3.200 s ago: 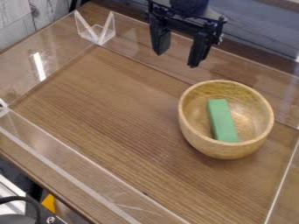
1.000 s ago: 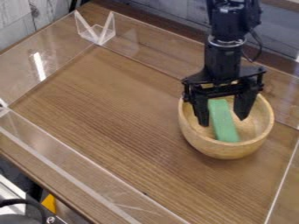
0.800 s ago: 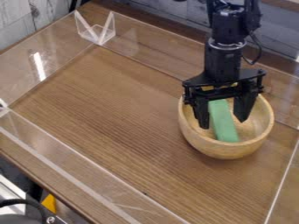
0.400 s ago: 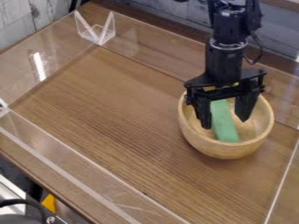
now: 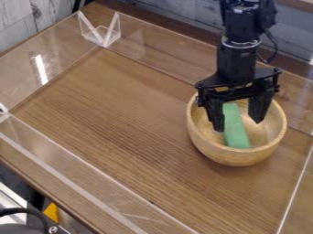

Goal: Remove the green block from inside the brown bowl and put it on the table

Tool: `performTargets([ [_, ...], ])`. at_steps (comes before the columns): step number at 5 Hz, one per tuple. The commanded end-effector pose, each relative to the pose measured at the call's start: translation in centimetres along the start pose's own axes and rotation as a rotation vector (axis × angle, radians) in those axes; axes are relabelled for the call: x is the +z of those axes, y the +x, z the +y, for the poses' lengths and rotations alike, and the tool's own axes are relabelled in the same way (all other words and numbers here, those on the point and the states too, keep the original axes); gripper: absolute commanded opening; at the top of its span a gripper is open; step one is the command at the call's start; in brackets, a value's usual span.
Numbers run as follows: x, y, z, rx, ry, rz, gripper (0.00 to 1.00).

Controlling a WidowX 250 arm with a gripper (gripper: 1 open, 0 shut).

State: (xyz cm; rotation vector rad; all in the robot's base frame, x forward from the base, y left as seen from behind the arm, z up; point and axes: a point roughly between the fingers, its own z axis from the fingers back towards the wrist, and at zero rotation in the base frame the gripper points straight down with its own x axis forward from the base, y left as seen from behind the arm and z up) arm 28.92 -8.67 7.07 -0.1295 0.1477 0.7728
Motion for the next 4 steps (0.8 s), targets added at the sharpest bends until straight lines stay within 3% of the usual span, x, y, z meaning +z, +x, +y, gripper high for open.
performTargets([
  [1, 1.11, 0.09, -0.92, -0.013, -0.042, -0.026, 1.0],
  [4, 0.82, 0.22, -0.75, -0.008, -0.044, -0.02, 1.0],
])
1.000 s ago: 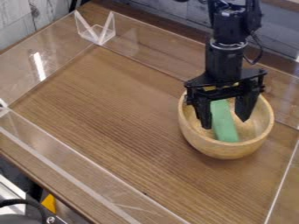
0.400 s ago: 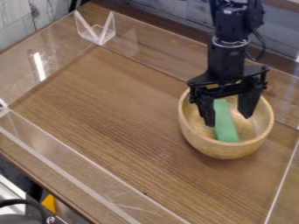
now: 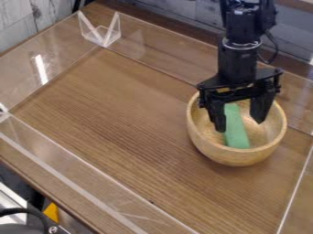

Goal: Remove the green block from inside the brown bowl and put it on the table

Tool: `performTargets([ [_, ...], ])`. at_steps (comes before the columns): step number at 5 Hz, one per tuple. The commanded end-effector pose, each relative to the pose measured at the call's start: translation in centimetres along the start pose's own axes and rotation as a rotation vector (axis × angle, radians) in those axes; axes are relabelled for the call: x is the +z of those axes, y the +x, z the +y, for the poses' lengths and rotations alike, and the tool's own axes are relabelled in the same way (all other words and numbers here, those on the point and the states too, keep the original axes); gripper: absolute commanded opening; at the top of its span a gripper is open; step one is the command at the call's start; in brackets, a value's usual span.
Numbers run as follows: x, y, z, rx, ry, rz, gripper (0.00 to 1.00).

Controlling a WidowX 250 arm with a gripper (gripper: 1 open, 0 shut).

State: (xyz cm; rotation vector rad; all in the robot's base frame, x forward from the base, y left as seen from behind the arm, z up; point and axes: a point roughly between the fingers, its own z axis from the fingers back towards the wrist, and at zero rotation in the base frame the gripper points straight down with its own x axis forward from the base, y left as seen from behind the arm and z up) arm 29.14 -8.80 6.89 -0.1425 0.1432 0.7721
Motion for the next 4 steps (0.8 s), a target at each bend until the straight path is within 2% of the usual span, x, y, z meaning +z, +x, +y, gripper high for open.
performTargets([
  [1, 0.1, 0.3, -0.4, 0.018, -0.036, -0.019, 1.0],
  [3, -2.0, 1.0, 0.0, 0.069, -0.058, -0.024, 1.0],
  [4, -2.5, 1.1, -0.1, 0.078, -0.064, -0.023, 1.0],
])
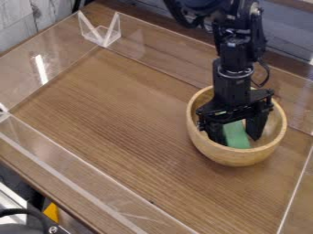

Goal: Remove the green block from inside the brown bowl and put it on the table

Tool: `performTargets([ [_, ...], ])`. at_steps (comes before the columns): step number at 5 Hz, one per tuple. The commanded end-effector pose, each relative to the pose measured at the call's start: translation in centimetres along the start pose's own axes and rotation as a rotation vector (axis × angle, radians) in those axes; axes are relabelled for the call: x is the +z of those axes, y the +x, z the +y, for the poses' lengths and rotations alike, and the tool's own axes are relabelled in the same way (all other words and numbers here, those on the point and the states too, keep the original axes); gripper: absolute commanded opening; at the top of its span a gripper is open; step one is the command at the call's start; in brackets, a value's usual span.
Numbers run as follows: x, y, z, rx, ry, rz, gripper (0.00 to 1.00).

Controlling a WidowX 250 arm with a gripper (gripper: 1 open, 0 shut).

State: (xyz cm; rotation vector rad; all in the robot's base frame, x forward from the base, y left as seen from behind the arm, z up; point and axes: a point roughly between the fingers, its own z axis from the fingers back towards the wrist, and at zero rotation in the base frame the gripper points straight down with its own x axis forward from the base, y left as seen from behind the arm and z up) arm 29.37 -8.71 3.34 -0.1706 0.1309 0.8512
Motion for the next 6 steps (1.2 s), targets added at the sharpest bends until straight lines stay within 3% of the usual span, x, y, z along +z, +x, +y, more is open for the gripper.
performTargets([
  [1, 0.9, 0.2, -0.4, 0.007, -0.034, -0.015, 0.0],
  [4, 3.9, 0.1, -0.6, 0.0, -0.088, -0.004, 0.0],
  [6, 4.8, 0.3, -0.7, -0.004, -0.102, -0.013, 0.0],
])
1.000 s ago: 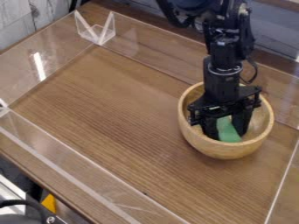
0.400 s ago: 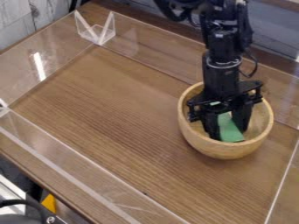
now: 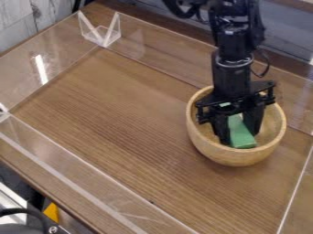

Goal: Remove the green block from inside the brown bowl and put it on the table

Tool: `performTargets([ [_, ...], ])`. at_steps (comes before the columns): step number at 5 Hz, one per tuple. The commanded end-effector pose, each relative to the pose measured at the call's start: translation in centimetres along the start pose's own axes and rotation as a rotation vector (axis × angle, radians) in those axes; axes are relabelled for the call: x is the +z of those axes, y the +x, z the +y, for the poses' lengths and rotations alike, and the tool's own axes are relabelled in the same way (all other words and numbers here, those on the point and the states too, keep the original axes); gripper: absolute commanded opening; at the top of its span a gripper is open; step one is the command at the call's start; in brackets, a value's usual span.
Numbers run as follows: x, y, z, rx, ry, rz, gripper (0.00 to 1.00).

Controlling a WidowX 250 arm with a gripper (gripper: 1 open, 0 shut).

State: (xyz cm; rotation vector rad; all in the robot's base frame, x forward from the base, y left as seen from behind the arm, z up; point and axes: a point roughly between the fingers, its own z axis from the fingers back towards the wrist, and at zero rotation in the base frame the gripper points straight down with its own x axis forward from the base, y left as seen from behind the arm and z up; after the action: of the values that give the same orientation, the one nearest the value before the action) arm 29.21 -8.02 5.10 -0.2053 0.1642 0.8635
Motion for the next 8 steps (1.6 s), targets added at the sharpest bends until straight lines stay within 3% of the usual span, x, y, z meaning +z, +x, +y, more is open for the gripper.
performTargets([
  [1, 3.2, 0.3, -1.3, -0.026, -0.09, -0.061, 0.0],
  [3, 3.6, 0.7, -1.4, -0.033, -0.102, -0.073, 0.0],
  [6, 1.4, 1.4, -1.1, 0.0, -0.071, -0.08, 0.0],
  [8, 0.3, 1.9, -1.2, 0.003, -0.07, -0.093, 0.0],
])
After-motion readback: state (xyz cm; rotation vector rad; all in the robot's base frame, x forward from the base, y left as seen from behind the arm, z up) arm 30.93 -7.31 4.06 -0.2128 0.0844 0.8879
